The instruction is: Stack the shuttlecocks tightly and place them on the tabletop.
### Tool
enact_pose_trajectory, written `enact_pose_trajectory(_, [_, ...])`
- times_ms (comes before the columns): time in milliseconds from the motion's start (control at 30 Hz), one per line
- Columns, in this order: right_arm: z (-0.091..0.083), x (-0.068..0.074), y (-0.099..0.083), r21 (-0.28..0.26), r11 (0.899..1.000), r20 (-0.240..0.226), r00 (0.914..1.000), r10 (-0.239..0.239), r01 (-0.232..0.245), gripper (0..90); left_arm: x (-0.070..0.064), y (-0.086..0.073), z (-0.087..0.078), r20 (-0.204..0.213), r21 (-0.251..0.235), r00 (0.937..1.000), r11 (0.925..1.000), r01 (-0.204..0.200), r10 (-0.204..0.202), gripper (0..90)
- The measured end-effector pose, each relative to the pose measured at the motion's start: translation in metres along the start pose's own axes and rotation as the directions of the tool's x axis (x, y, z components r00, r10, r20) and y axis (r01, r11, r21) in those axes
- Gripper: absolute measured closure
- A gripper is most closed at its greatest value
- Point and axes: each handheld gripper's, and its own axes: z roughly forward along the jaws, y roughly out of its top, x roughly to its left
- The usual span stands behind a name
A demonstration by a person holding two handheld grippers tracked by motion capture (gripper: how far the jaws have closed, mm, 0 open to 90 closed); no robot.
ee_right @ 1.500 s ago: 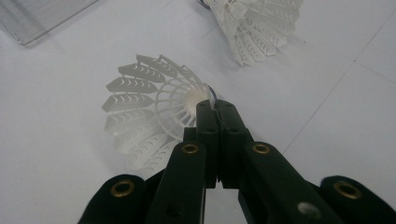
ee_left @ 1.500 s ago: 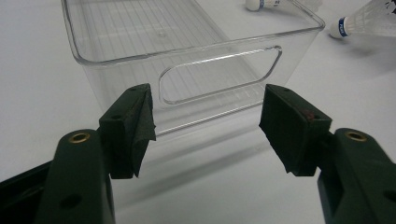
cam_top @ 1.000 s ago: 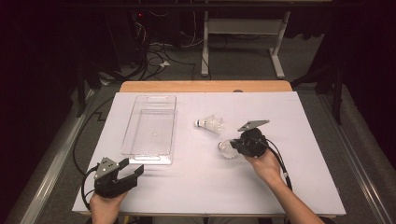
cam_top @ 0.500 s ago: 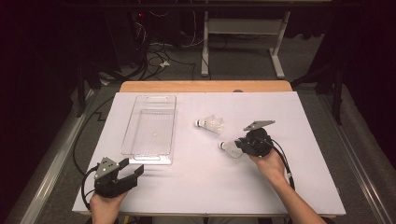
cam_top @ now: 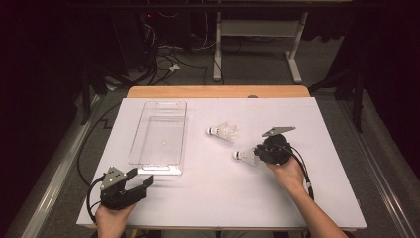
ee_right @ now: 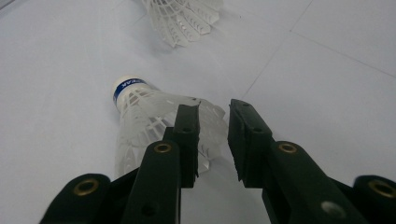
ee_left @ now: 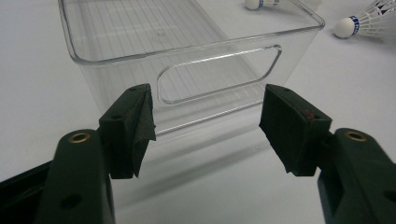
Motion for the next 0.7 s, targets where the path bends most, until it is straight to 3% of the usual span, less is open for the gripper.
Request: enact_pose_trajectory(700, [-0.0066, 0.0002, -0.0074, 0.004, 1.0, 0.021, 0.9997, 0.01, -0.01, 61.9, -0.0001, 0.0001, -0.0002, -0.001, -0.001, 1.0, 1.0, -0.001, 0.001, 35.8])
